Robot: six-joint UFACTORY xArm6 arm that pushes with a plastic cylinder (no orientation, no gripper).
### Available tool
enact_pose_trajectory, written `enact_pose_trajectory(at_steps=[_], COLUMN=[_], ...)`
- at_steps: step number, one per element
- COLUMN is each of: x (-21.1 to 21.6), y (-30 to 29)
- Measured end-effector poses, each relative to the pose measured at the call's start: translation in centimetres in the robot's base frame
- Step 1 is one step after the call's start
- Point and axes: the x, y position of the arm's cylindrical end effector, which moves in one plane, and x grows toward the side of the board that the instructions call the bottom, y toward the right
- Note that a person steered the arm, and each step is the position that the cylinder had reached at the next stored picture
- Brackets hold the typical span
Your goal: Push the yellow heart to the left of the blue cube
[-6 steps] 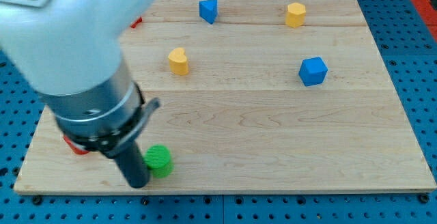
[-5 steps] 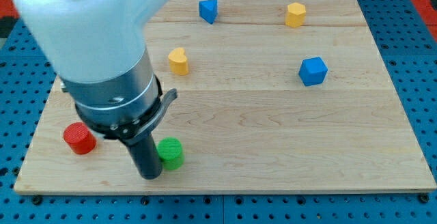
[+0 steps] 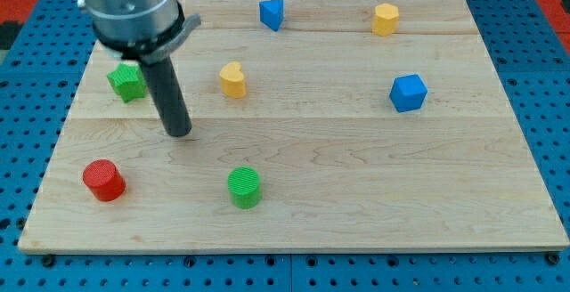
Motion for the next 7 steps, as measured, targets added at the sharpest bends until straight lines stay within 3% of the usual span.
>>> enact_pose_trajectory(at_steps=[1,2,3,5,6,7], x=[-4.9,-6.3,-6.4,-9.6,-6.0,-7.8], y=[0.1,5.5,12.4,15.3,18.1,18.0])
